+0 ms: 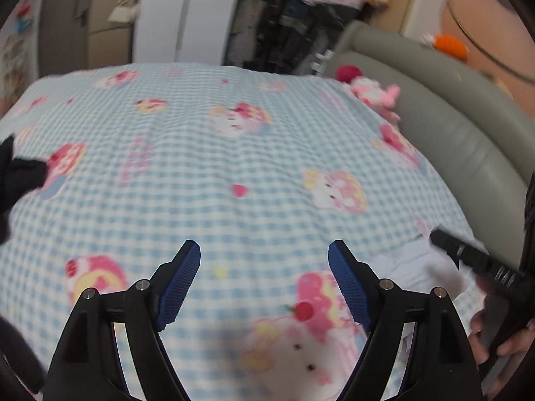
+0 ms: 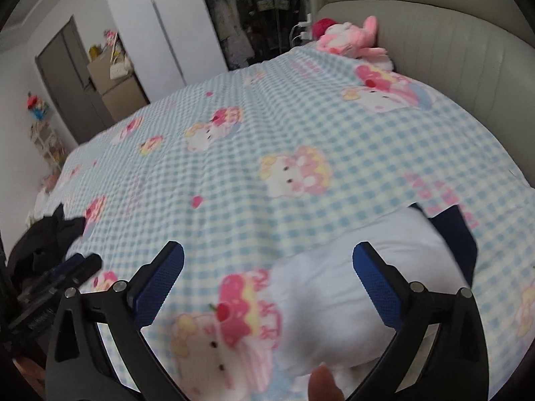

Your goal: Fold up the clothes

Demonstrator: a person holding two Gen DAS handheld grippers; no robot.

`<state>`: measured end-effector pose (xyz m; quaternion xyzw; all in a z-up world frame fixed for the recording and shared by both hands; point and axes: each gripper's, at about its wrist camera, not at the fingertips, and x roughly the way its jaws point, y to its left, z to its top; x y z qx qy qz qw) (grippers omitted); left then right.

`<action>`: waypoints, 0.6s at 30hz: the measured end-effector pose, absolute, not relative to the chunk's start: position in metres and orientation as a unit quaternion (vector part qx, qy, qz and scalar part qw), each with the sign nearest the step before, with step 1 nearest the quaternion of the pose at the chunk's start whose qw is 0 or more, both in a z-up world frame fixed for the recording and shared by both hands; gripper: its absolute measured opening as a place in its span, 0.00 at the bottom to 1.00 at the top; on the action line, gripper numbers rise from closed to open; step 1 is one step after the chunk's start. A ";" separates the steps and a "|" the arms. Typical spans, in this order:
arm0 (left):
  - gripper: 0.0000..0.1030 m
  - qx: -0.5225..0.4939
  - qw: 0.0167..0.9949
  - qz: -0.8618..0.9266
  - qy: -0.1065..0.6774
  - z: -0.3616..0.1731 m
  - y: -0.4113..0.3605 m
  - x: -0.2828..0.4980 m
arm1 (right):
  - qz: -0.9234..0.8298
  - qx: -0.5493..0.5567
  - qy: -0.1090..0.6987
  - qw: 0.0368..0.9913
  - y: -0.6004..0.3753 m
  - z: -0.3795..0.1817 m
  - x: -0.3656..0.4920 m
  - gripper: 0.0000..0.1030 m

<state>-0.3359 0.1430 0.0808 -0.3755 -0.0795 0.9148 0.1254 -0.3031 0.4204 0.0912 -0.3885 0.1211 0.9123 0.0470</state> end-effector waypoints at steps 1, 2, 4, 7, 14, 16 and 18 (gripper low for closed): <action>0.79 -0.372 0.113 0.917 -0.086 0.084 0.125 -0.334 | 0.912 -0.395 0.105 0.042 0.404 0.090 -0.304 0.99; 0.79 -0.368 0.101 0.920 -0.090 0.088 0.109 -0.331 | 0.913 -0.397 0.084 0.037 0.386 0.090 -0.303 0.99; 0.79 -0.362 0.082 0.923 -0.097 0.094 0.083 -0.325 | 0.916 -0.397 0.048 0.026 0.354 0.090 -0.299 0.99; 0.80 -0.357 0.058 0.927 -0.098 0.103 0.046 -0.311 | 0.917 -0.397 0.032 0.003 0.313 0.093 -0.290 0.99; 0.83 -0.358 0.007 0.928 -0.108 0.108 -0.029 -0.254 | 0.918 -0.384 0.094 -0.016 0.257 0.108 -0.251 0.99; 0.85 -0.359 0.004 0.926 -0.118 0.105 -0.050 -0.231 | 0.919 -0.381 0.101 -0.025 0.242 0.110 -0.233 0.99; 0.86 -0.359 -0.003 0.926 -0.114 0.101 -0.062 -0.209 | 0.919 -0.382 0.086 -0.035 0.227 0.109 -0.214 0.99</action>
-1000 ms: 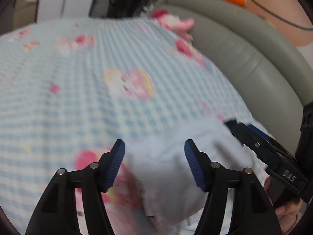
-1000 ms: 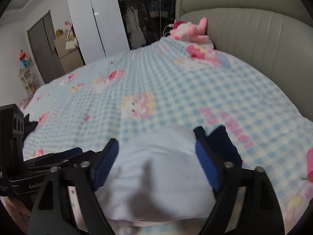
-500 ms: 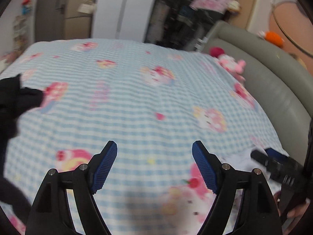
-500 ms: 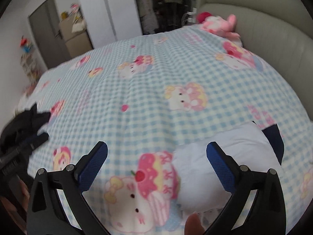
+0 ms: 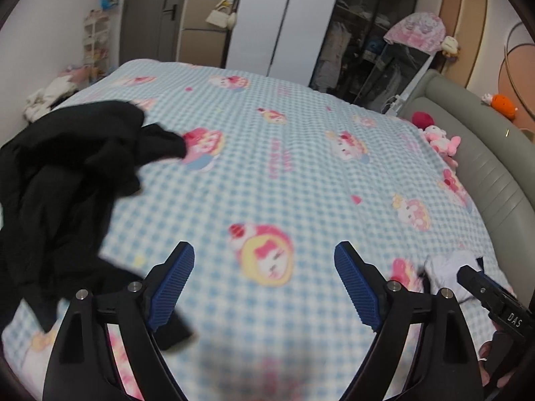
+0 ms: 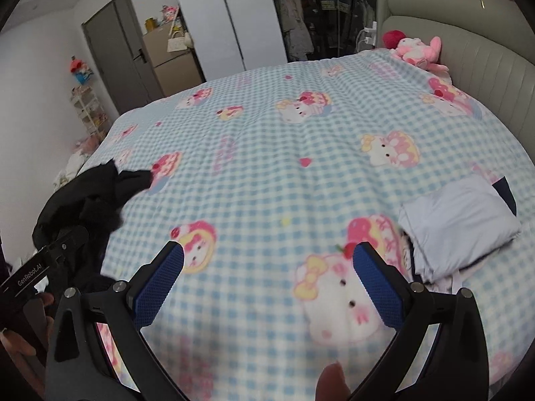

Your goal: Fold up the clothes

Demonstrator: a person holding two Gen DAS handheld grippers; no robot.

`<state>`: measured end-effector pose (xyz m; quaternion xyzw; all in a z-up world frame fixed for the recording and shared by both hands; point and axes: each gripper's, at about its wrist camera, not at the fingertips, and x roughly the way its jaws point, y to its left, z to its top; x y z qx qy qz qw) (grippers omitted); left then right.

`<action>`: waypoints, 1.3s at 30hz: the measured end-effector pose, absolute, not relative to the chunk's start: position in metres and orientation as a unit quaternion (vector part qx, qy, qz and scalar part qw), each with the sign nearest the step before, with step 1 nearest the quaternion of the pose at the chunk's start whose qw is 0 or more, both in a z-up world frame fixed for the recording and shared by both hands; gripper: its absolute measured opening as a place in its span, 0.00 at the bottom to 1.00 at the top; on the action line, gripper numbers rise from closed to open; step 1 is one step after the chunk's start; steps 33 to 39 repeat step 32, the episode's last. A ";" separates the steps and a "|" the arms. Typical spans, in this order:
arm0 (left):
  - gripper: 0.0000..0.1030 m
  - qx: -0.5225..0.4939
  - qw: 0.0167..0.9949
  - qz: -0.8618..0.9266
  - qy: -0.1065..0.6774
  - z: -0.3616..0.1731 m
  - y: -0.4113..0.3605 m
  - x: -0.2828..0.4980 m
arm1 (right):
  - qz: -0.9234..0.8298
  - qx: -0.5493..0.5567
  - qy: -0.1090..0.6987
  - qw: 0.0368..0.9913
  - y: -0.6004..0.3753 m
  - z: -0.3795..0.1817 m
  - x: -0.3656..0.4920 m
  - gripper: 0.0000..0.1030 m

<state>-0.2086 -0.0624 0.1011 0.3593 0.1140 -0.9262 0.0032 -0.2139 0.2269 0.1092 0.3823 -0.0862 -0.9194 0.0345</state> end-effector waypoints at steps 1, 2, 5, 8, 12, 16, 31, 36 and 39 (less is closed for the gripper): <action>0.87 0.356 0.007 -0.928 0.107 0.099 -0.064 -0.195 | -0.920 0.383 -0.078 0.039 0.219 0.109 -0.204 0.99; 0.87 0.353 0.010 -0.930 0.099 0.097 -0.066 -0.181 | -0.920 0.383 -0.066 0.043 0.212 0.108 -0.192 0.99; 0.87 0.345 0.019 -0.935 0.078 0.091 -0.071 -0.138 | -0.924 0.378 -0.033 0.049 0.195 0.104 -0.154 0.99; 0.88 0.342 0.024 -0.937 0.064 0.085 -0.069 -0.097 | -0.931 0.361 -0.021 0.043 0.187 0.101 -0.109 0.99; 0.88 0.342 0.017 -0.937 0.068 0.078 -0.066 -0.046 | -0.934 0.355 -0.024 0.029 0.186 0.094 -0.056 0.99; 0.88 0.347 0.017 -0.936 0.059 0.067 -0.058 -0.011 | -0.935 0.354 -0.008 0.014 0.182 0.086 -0.010 0.99; 0.88 0.353 0.024 -0.933 0.060 0.041 -0.034 0.043 | -0.924 0.381 -0.021 -0.029 0.193 0.040 0.031 0.99; 0.88 0.356 0.022 -0.932 0.062 0.040 -0.033 0.042 | -0.924 0.382 -0.022 -0.029 0.194 0.039 0.031 0.99; 0.88 0.356 0.022 -0.932 0.062 0.040 -0.033 0.042 | -0.924 0.382 -0.022 -0.029 0.194 0.039 0.031 0.99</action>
